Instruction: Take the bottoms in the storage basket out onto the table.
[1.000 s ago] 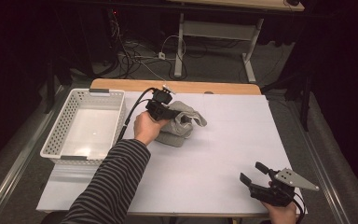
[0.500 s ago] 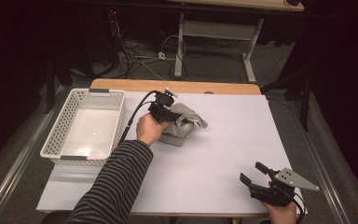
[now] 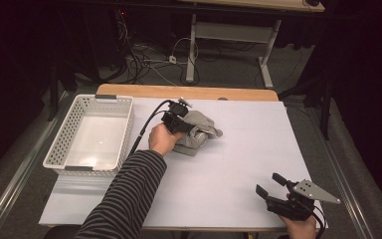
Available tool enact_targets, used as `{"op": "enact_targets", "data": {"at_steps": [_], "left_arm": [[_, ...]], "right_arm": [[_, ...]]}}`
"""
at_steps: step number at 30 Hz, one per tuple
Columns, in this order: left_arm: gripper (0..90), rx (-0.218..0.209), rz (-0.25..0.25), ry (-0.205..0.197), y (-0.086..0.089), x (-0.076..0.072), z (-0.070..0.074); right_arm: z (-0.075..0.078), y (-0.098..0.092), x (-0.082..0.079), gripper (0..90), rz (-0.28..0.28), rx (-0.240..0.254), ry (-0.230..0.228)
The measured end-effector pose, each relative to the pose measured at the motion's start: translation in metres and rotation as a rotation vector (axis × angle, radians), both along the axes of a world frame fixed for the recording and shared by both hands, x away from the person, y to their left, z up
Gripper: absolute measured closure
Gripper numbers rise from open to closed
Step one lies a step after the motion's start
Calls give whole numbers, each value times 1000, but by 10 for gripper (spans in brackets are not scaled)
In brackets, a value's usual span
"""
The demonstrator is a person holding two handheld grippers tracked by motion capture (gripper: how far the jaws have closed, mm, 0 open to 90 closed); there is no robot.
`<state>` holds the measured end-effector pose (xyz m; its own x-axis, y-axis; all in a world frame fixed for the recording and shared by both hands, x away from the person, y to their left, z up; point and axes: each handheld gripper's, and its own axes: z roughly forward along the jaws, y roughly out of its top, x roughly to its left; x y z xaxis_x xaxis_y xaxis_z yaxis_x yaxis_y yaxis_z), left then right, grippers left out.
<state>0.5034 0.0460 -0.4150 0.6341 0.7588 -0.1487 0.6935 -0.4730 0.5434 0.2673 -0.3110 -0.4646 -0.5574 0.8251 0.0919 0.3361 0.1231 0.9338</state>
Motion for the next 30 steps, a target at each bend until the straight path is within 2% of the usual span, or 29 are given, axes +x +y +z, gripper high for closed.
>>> {"op": "enact_targets", "data": {"at_steps": [5, 12, 15, 19, 30], "left_arm": [[590, -6, -8, 1, 2, 0, 4], [437, -17, -12, -24, 5, -5, 14], [410, -20, -16, -29, 7, -7, 18], [407, -27, -19, -27, 10, -9, 22], [395, -49, -30, -43, 17, -16, 34]], "right_arm": [[0, 0, 0, 227, -1, -1, 1], [-2, -1, 4, 224, -8, 5, 20], [-2, -1, 4, 223, -10, 11, 19], [-1, -1, 2, 224, -7, 9, 6], [-1, -1, 3, 224, -7, 8, 10]]}}
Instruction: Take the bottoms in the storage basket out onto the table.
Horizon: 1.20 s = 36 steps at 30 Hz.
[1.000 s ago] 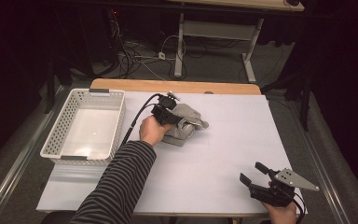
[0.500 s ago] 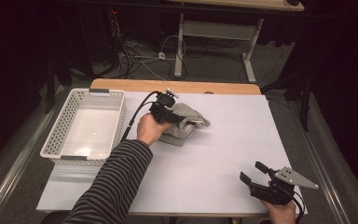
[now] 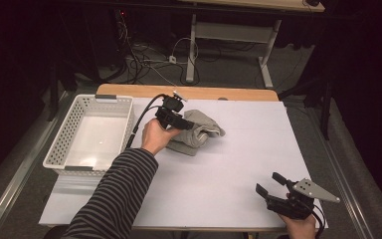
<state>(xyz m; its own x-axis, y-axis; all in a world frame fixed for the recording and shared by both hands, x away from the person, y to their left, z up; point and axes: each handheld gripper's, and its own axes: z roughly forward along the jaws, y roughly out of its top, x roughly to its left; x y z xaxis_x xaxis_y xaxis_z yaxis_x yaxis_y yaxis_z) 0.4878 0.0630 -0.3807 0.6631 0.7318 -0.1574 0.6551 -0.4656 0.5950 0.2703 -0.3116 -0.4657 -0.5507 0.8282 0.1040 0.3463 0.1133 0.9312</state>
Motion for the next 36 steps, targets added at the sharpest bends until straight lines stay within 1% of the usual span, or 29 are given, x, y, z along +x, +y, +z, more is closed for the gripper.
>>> {"op": "enact_targets", "data": {"at_steps": [3, 8, 11, 14, 17, 20, 23, 30, 36], "left_arm": [[396, -15, 1, -1, 2, 0, 2], [396, -24, -1, 7, 4, 0, 3], [396, -39, -4, 2, 7, -2, 7], [396, -38, -2, -10, 9, -5, 10], [396, -56, 1, -13, 14, -9, 12], [396, -53, 3, -18, 18, -11, 14], [396, -63, 9, -24, 23, -14, 17], [396, -67, 12, -38, 32, -20, 23], [396, -79, 23, -39, 40, -23, 23]], "right_arm": [[0, 0, 0, 224, 0, 1, 2], [-1, -1, 1, 224, -1, -2, 4], [-1, 0, 2, 225, -5, -5, 8], [0, -1, 1, 226, -6, -4, 0], [0, 1, 1, 227, -3, -11, -7], [0, 1, 2, 227, -3, -17, -2], [0, 1, 2, 228, -6, -17, -5], [0, 1, 2, 229, -8, -25, -10], [1, 1, 1, 231, -10, -23, -11]]}}
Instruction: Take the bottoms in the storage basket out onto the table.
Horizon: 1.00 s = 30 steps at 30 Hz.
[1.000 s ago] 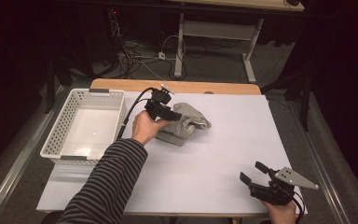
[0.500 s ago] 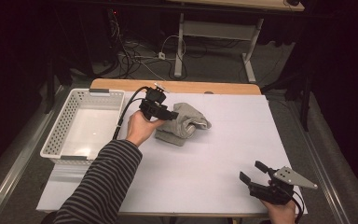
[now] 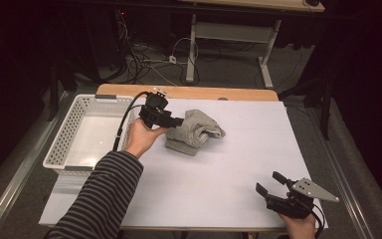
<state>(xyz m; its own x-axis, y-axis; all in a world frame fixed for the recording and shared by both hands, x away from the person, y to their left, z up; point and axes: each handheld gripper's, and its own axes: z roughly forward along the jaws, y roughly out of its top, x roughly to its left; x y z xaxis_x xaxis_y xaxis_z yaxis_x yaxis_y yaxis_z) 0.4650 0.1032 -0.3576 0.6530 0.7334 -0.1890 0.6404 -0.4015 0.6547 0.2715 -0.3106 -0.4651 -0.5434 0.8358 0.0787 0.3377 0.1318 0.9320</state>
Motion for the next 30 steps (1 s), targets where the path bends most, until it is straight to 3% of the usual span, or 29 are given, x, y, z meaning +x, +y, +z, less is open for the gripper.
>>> {"op": "enact_targets", "data": {"at_steps": [30], "left_arm": [[396, -37, 19, -29, 38, -20, 4]], "right_arm": [[0, -1, -1, 231, -2, 4, 8]]}}
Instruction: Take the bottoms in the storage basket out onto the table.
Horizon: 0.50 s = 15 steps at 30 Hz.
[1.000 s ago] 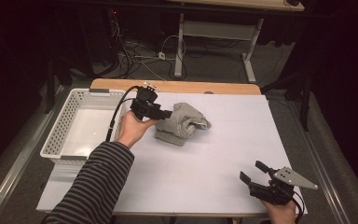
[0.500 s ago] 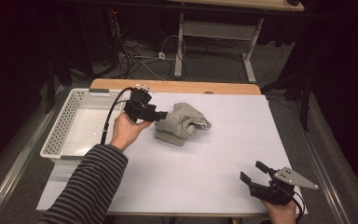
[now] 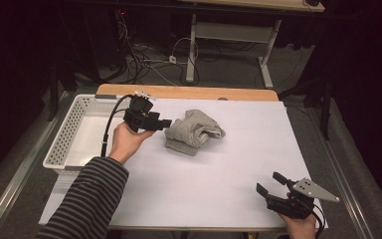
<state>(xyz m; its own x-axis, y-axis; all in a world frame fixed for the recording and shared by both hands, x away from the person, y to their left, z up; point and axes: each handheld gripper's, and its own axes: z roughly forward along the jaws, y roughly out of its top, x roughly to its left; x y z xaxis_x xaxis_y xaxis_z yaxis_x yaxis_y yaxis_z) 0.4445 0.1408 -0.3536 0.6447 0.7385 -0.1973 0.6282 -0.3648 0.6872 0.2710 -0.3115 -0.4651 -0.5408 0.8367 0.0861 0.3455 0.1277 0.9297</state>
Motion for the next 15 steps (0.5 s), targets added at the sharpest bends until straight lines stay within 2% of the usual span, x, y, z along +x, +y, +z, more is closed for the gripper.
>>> {"op": "enact_targets", "data": {"at_steps": [15], "left_arm": [[396, -11, 5, -32, 15, -14, 5]], "right_arm": [[0, 0, 0, 231, 2, 0, 1]]}}
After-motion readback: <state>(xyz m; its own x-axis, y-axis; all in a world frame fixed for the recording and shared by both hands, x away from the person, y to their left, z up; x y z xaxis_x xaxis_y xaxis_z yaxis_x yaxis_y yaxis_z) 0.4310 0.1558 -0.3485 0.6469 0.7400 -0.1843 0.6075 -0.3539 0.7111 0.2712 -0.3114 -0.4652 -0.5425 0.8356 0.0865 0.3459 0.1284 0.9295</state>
